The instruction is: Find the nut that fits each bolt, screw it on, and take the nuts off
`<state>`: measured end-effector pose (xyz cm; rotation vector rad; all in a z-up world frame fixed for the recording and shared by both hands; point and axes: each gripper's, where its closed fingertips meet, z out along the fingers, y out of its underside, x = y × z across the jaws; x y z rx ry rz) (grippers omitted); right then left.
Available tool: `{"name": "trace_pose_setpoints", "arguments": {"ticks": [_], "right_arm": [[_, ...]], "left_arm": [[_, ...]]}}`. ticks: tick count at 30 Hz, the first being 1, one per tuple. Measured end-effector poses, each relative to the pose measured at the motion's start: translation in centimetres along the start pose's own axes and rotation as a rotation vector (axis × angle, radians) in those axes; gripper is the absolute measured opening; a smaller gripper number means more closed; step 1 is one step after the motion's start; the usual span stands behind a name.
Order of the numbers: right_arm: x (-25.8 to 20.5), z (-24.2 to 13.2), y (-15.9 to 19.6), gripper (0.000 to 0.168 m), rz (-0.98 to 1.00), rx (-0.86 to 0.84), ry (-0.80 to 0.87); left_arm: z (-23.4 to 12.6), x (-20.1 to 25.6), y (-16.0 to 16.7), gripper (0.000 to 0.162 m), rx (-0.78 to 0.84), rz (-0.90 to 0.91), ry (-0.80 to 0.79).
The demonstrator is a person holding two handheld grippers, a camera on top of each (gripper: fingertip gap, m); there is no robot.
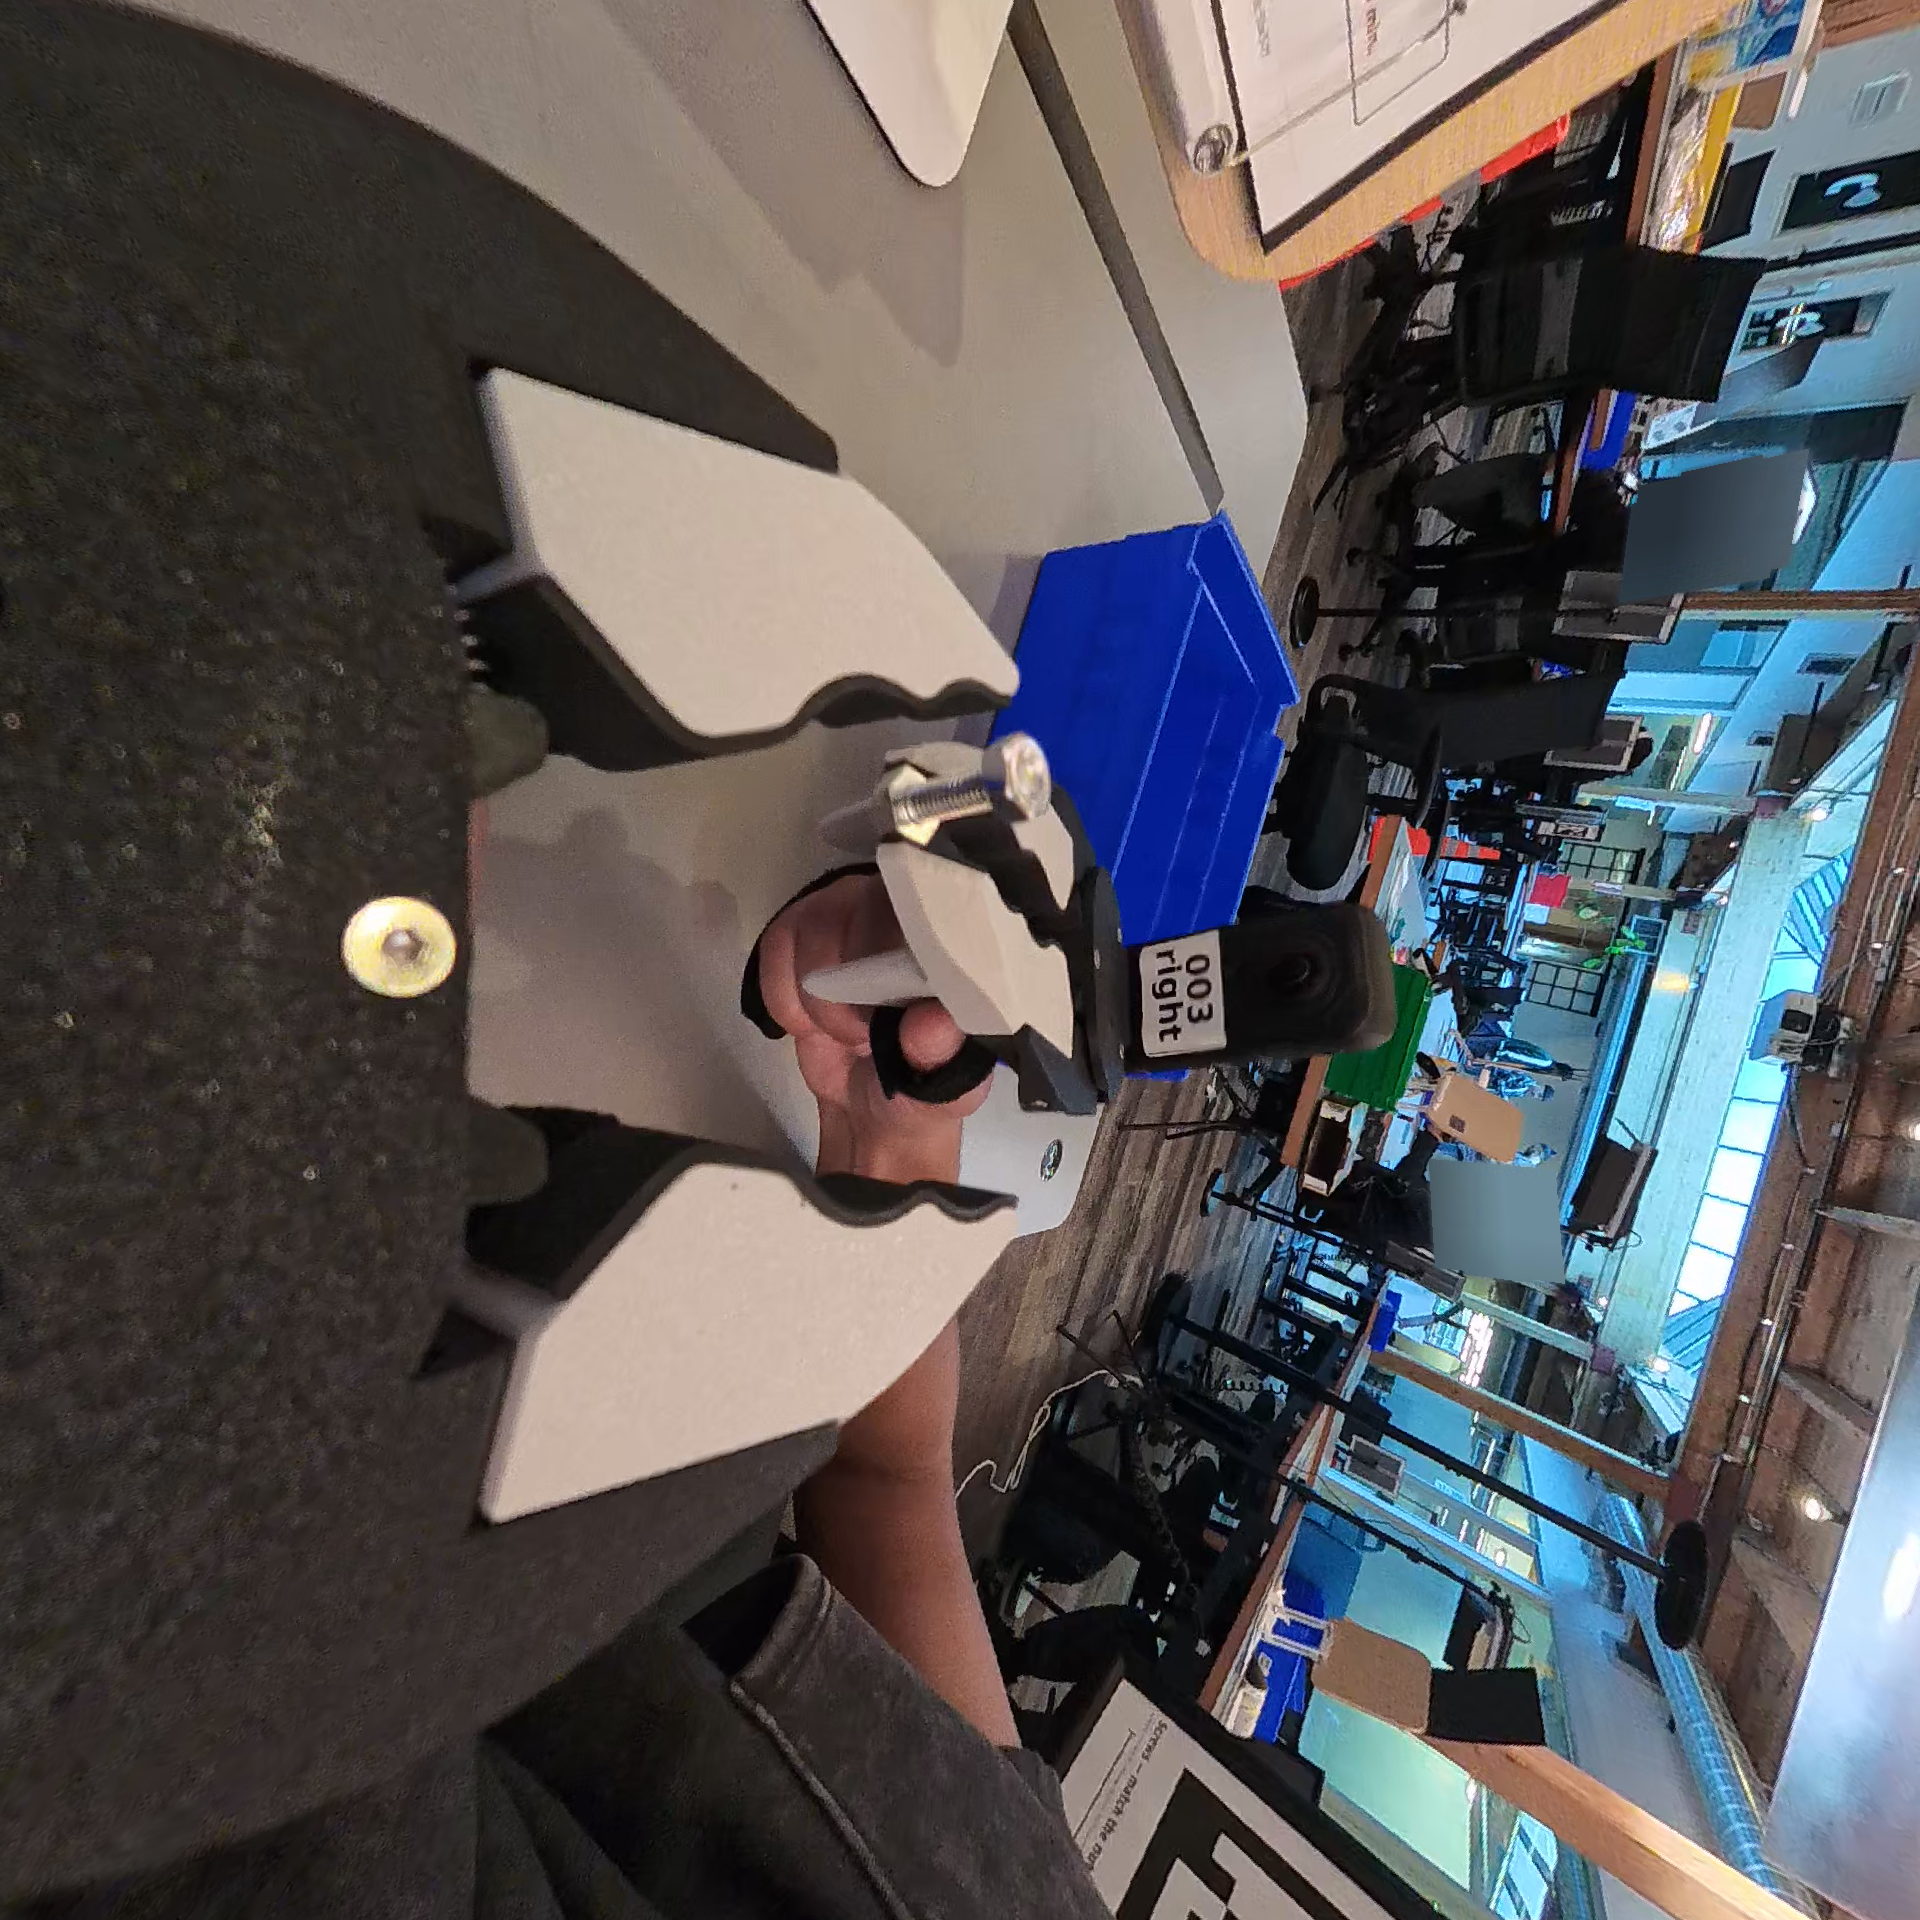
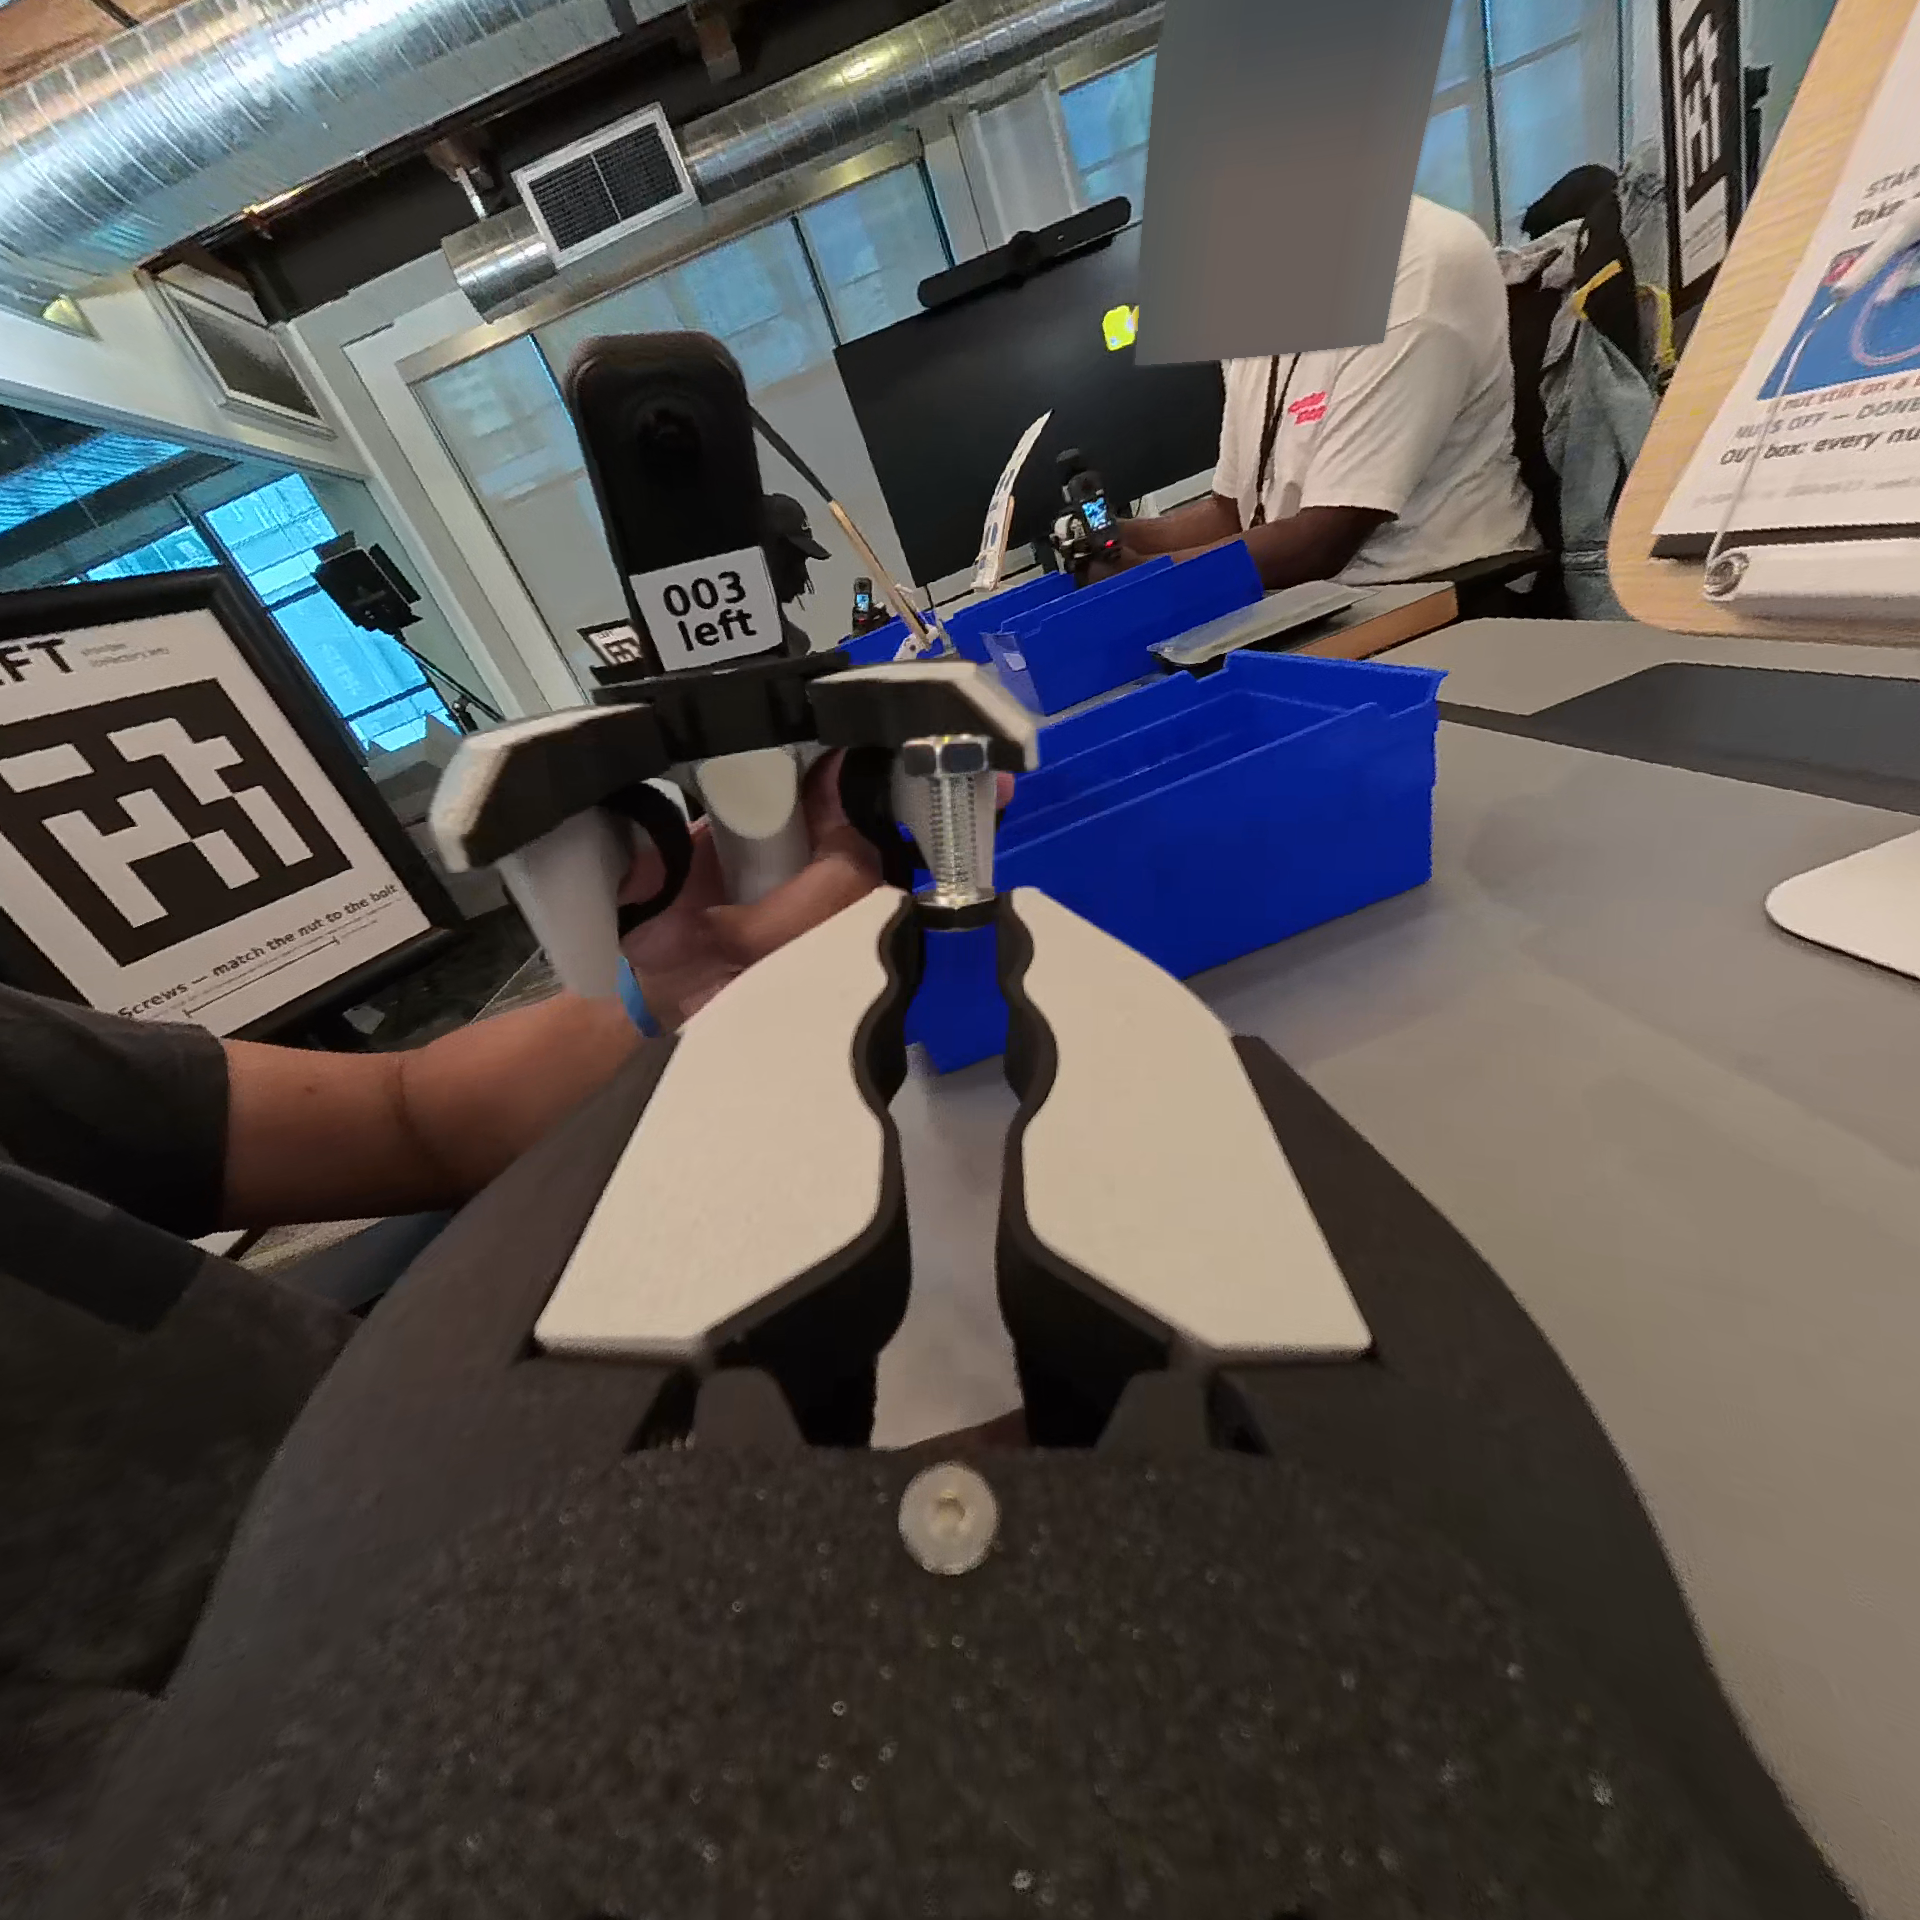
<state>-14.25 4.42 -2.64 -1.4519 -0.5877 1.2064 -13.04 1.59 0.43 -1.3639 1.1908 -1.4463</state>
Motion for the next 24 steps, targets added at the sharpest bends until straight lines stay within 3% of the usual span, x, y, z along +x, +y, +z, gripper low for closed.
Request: {"name": "trace_pose_setpoints", "arguments": {"ticks": [6, 12, 19, 24], "right_arm": [[-1.8, 1.4, 1.2, 0.014, -0.018, -0.045, -0.056], [-0.2, -0.1, 0.1, 0.014, -0.001, -0.005, -0.007], [-1.3, 1.1, 1.2, 0.014, -0.014, -0.047, -0.042], [-0.8, 0.4, 0.4, 0.014, -0.001, -0.020, -0.030]], "left_arm": [[1.6, 0.8, 1.1, 0.090, -0.042, 0.018, 0.026], [-0.2, 0.0, -0.2, 0.086, -0.002, 0.023, -0.015], [1.4, 0.9, 1.2, 0.092, -0.041, 0.005, 0.036], [0.3, -0.2, 0.5, 0.089, -0.032, 0.018, -0.017]]}}
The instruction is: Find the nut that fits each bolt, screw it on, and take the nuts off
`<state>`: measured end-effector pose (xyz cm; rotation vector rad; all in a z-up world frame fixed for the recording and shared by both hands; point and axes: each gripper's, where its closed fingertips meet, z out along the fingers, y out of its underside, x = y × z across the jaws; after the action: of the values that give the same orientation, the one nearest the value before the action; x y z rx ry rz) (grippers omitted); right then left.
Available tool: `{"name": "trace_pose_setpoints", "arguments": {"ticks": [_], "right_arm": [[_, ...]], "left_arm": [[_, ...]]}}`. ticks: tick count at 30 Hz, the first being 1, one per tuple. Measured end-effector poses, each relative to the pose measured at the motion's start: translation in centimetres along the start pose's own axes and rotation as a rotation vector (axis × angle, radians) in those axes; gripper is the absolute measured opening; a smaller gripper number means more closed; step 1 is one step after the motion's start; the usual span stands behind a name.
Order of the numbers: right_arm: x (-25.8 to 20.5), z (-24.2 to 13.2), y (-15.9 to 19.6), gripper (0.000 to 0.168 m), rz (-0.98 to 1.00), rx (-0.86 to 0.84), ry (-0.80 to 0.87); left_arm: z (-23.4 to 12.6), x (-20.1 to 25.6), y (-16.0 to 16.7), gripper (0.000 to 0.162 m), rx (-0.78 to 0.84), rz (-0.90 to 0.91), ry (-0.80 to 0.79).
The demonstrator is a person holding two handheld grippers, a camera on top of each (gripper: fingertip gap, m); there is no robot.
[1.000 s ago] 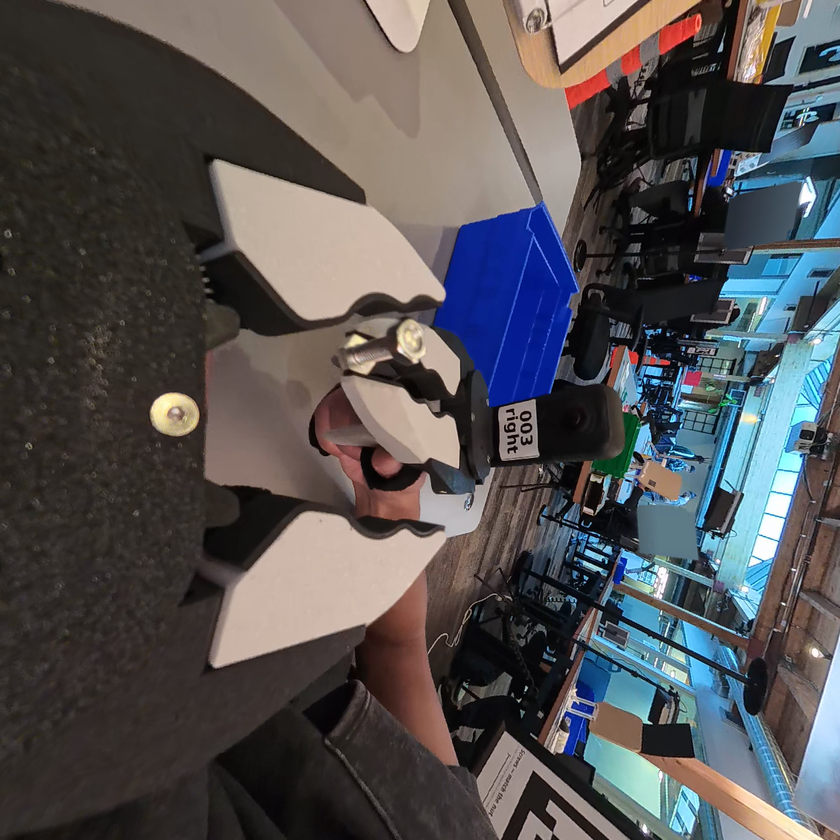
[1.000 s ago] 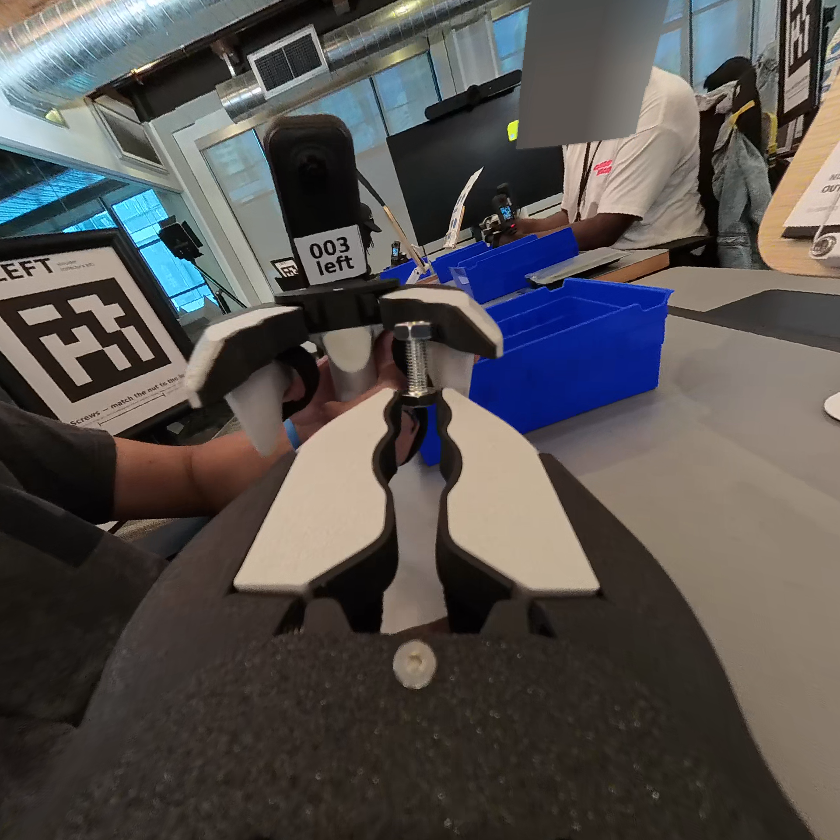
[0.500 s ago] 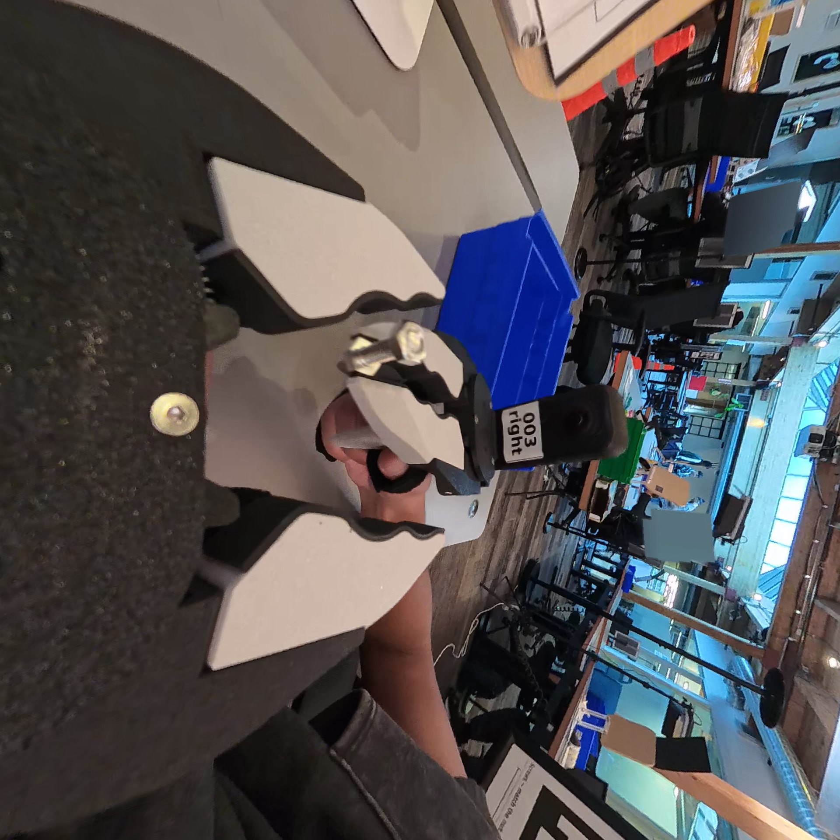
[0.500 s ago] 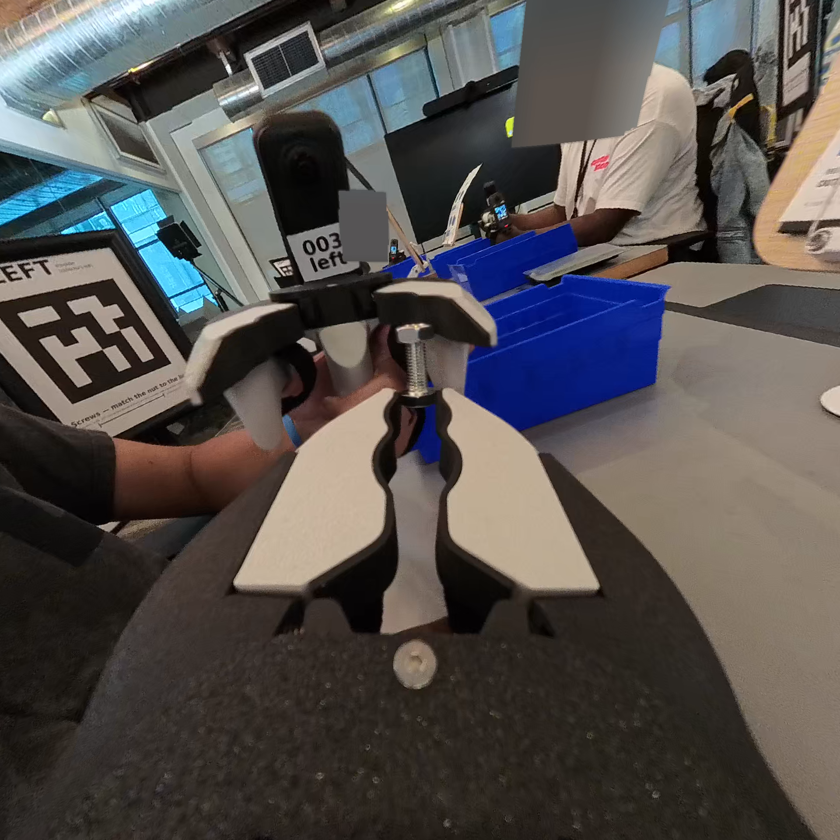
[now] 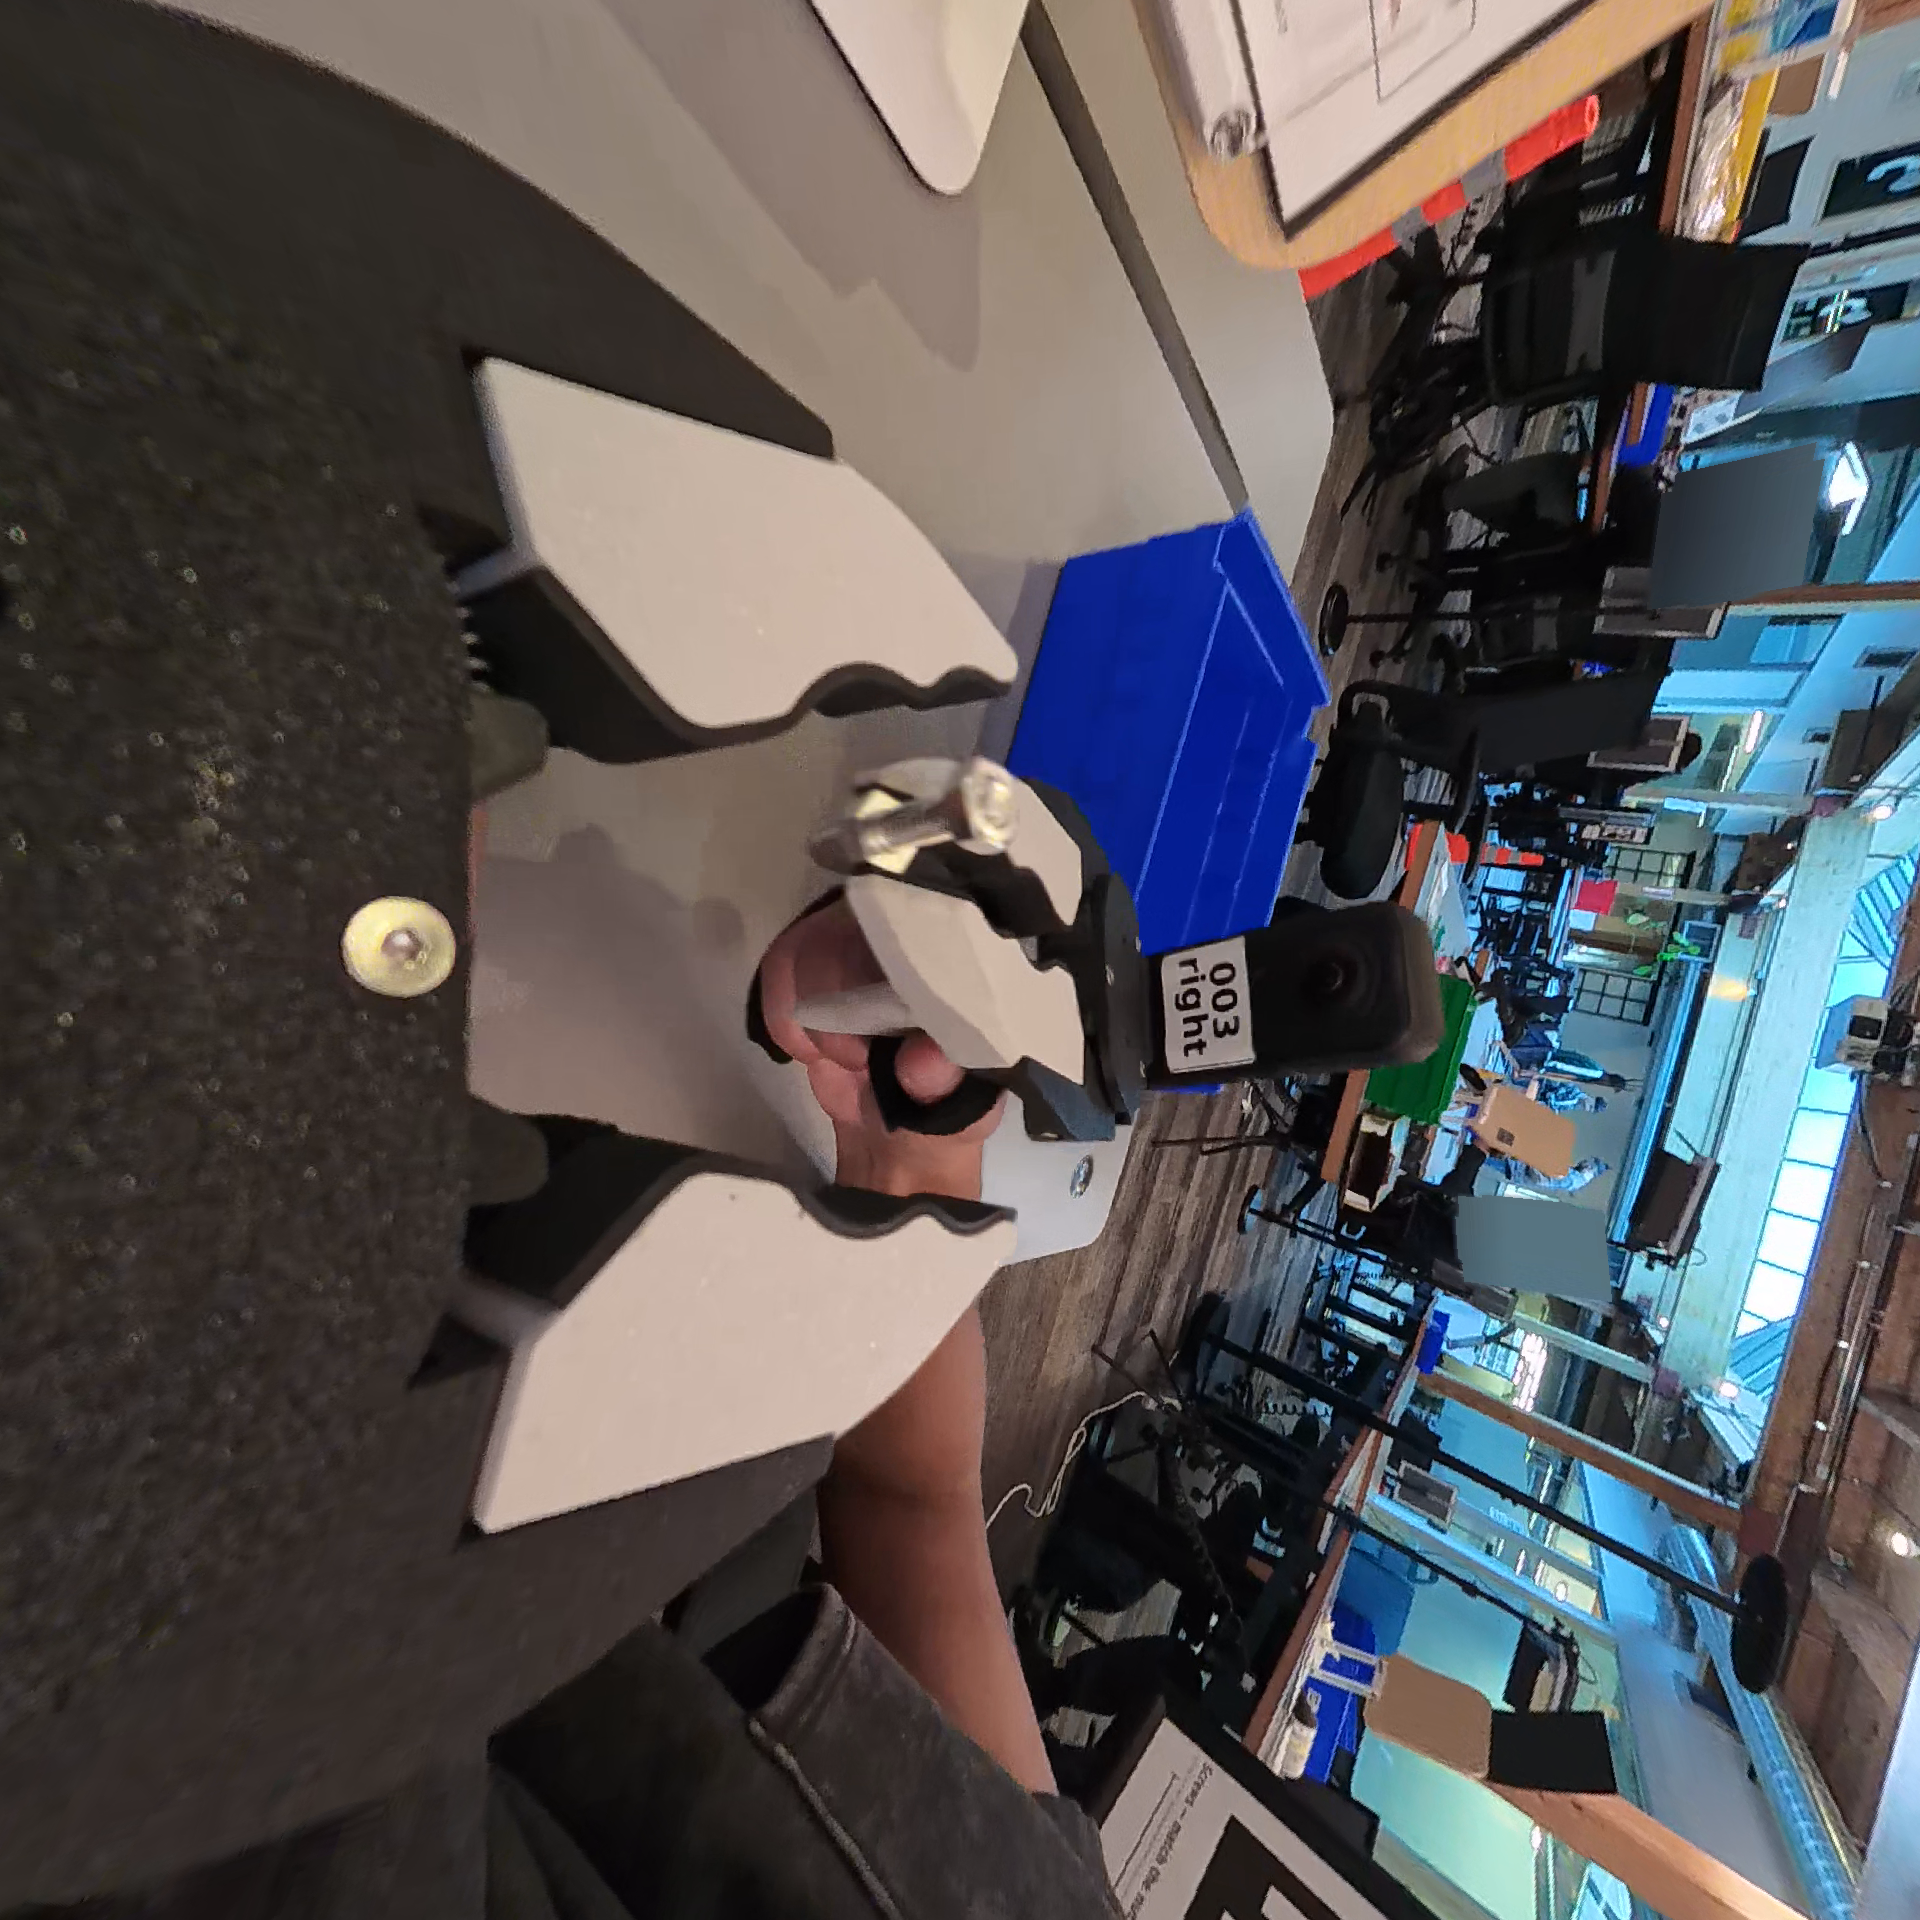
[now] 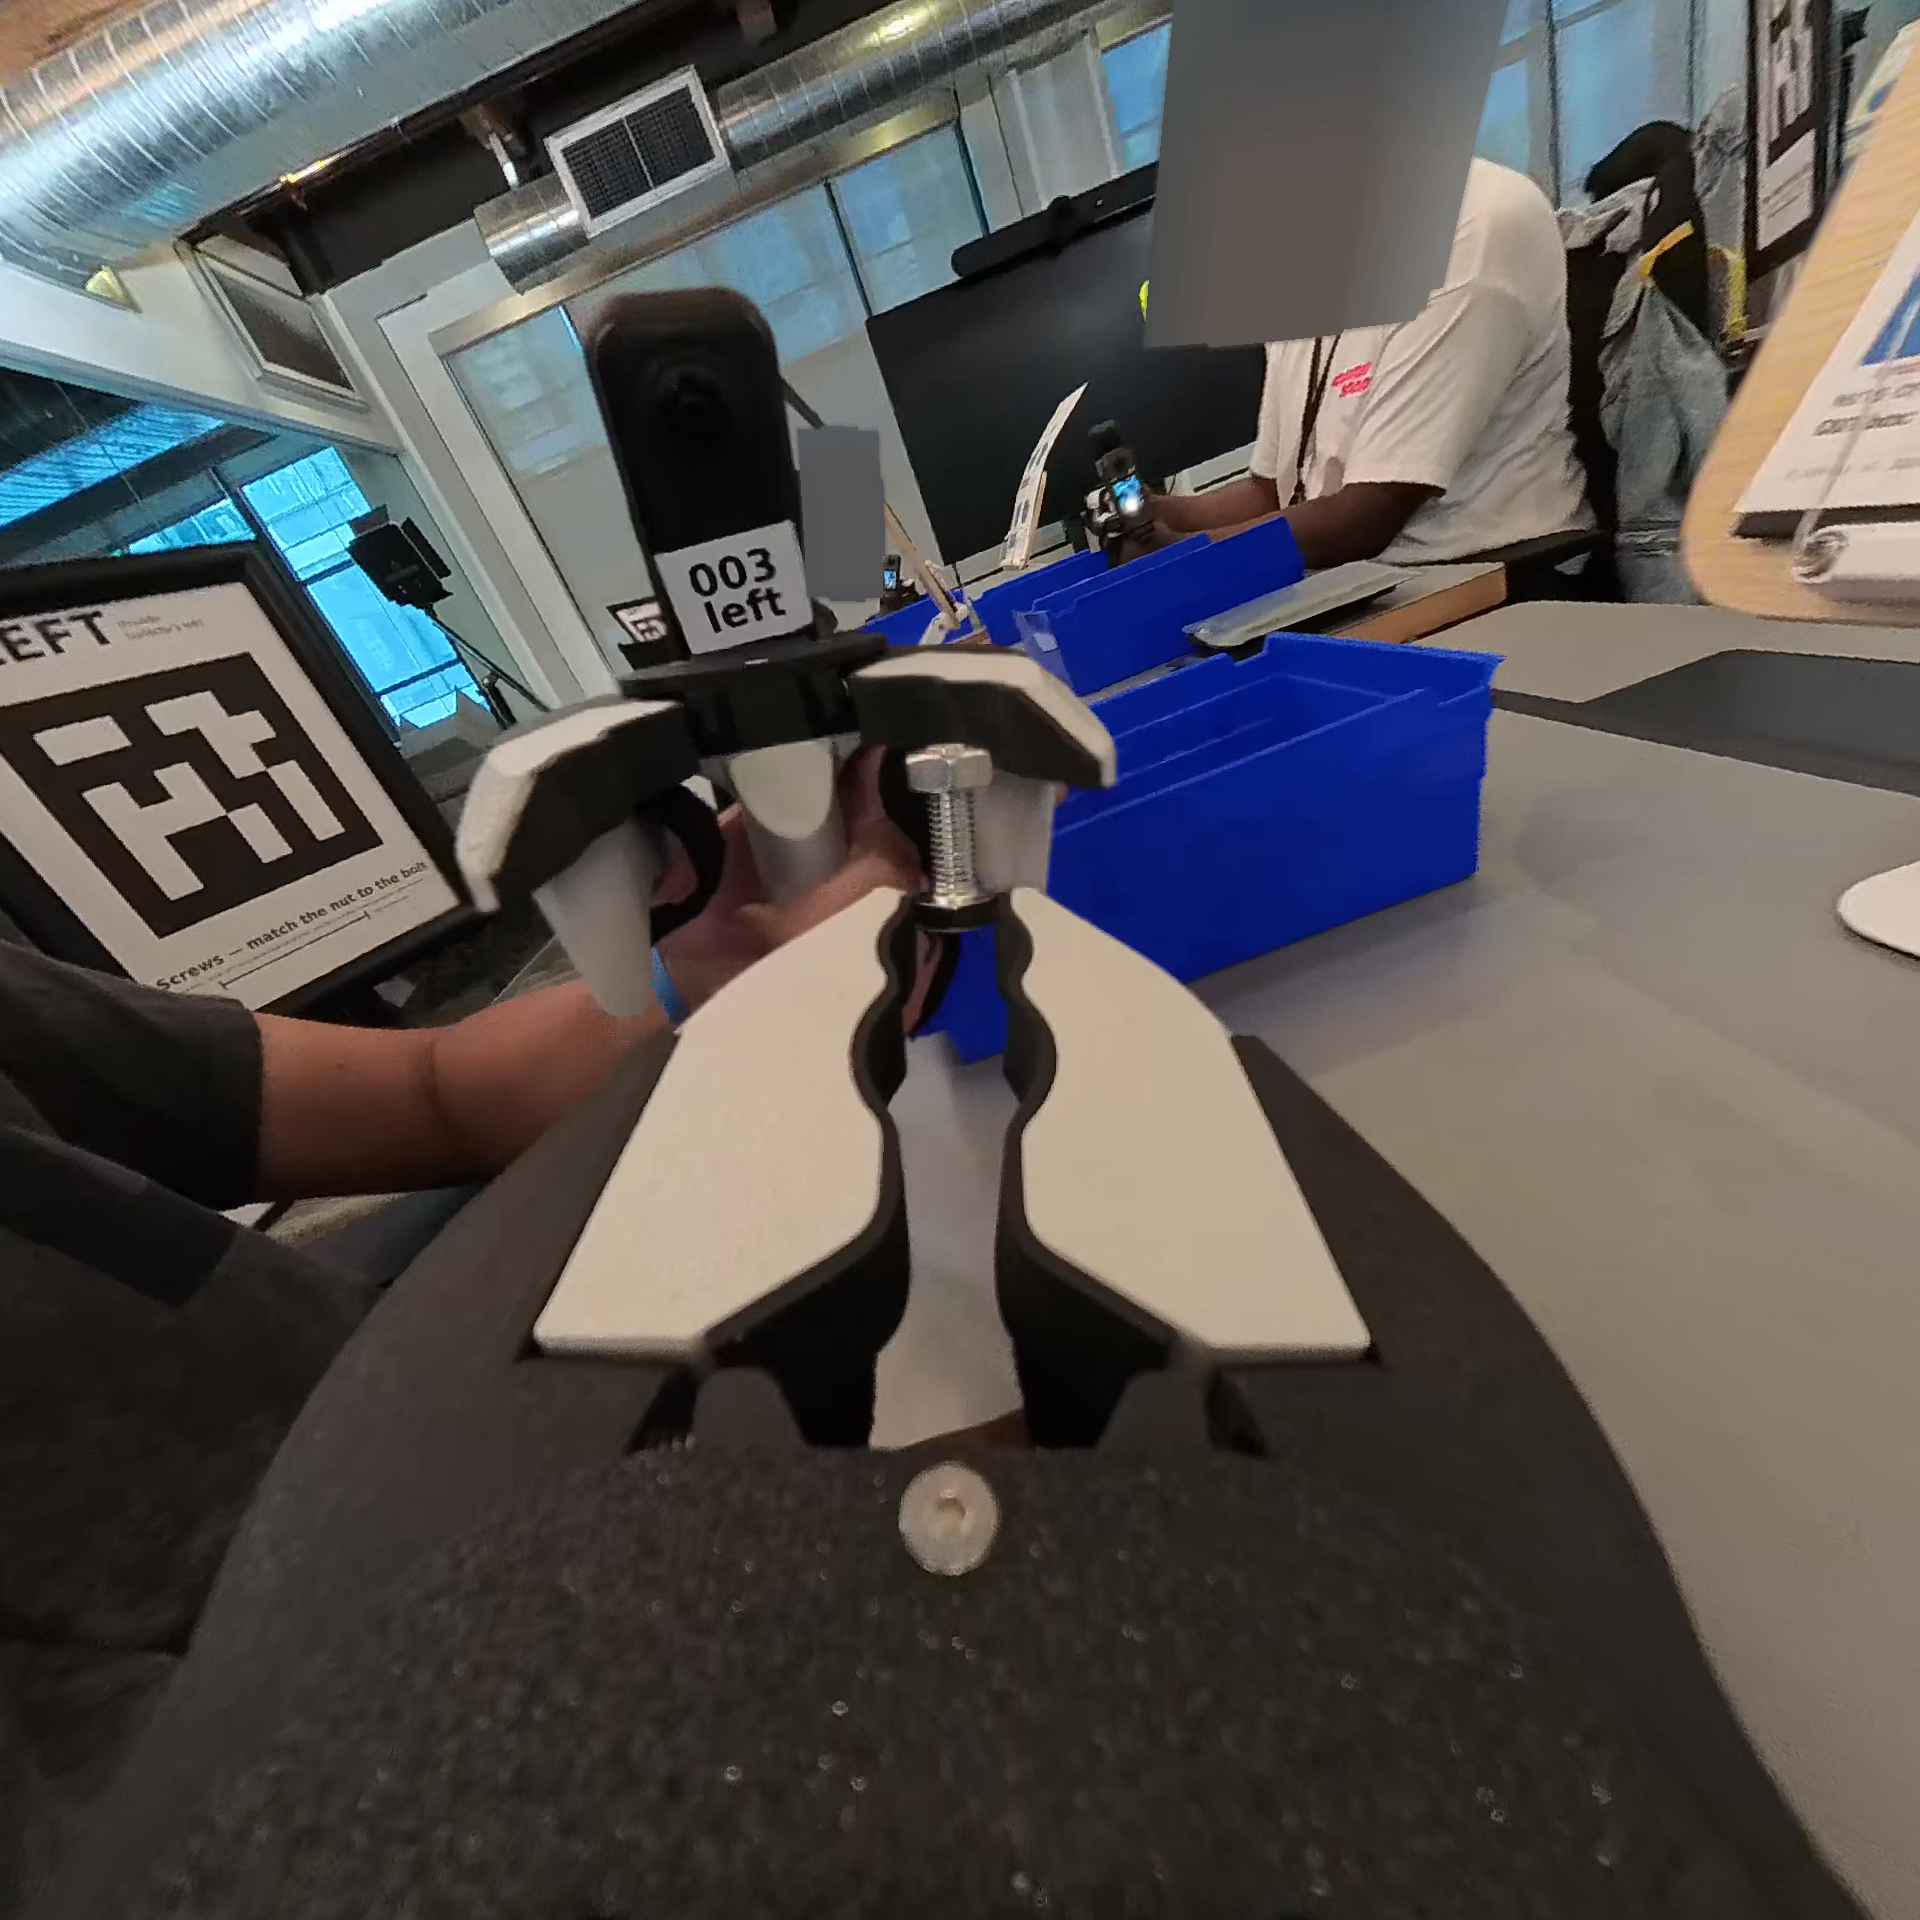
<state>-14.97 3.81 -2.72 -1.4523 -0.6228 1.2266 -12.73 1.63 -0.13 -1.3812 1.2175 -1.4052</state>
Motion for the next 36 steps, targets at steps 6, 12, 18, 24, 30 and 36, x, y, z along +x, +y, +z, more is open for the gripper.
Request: {"name": "trace_pose_setpoints", "arguments": {"ticks": [6, 12, 18, 24, 30, 36], "right_arm": [[0.7, -0.4, -0.2, 0.014, 0.012, 0.009, 0.022], [-0.7, 0.6, 0.6, 0.014, -0.013, -0.026, -0.021], [0.8, -0.5, -0.1, 0.014, 0.003, -0.001, 0.027], [-0.8, 0.9, 1.0, 0.014, -0.028, -0.043, -0.020], [0.8, -0.6, -0.2, 0.014, -0.004, 0.003, 0.031], [-0.4, 0.7, 0.7, 0.014, -0.019, -0.033, -0.006]], "left_arm": [[0.1, 0.6, 0.0, 0.087, 0.019, -0.018, 0.031], [1.1, 0.5, 0.7, 0.089, -0.010, 0.002, 0.020], [-0.6, -0.1, -0.6, 0.086, 0.041, -0.024, 0.008], [1.4, 0.8, 0.7, 0.092, -0.016, -0.004, 0.034], [-0.3, -0.2, -0.4, 0.088, 0.026, -0.023, 0.001], [1.5, 0.9, 0.7, 0.094, -0.003, -0.035, 0.052]]}}
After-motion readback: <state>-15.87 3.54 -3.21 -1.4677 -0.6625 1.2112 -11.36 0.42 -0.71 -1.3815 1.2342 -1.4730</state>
